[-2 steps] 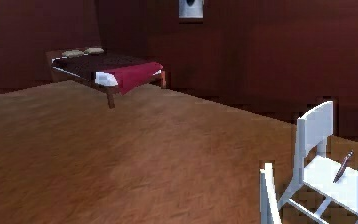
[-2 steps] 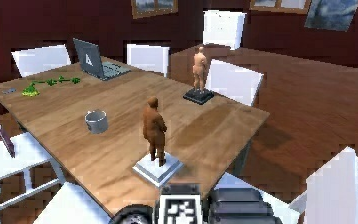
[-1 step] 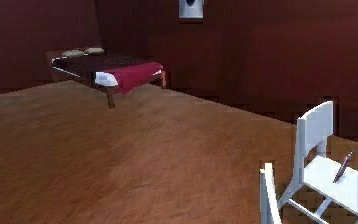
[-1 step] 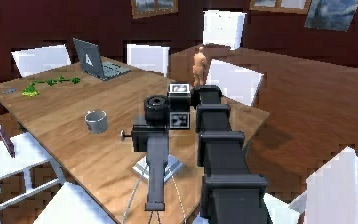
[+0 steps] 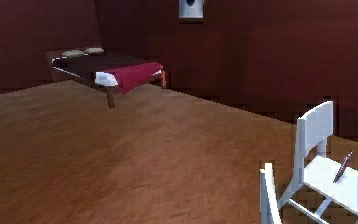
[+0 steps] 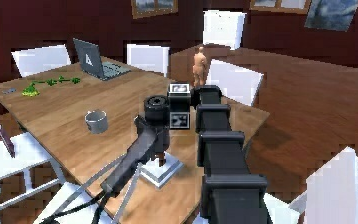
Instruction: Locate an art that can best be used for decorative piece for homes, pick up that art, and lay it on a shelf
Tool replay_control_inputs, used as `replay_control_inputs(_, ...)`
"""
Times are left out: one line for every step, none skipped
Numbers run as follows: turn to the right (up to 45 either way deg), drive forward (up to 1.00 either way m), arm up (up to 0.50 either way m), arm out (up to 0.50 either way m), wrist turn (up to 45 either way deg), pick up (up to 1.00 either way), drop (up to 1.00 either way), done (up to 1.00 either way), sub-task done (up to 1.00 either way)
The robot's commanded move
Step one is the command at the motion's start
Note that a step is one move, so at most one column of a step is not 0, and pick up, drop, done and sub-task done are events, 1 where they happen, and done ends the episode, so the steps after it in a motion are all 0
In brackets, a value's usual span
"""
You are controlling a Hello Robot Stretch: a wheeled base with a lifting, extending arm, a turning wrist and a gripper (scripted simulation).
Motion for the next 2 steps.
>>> replay_control_inputs(0.0,0.0,0.0,0.0,45.0,0.0,0.0,0.0,0.0)
replay_control_inputs(0.0,0.0,0.0,0.0,45.0,0.0,0.0,0.0,0.0)
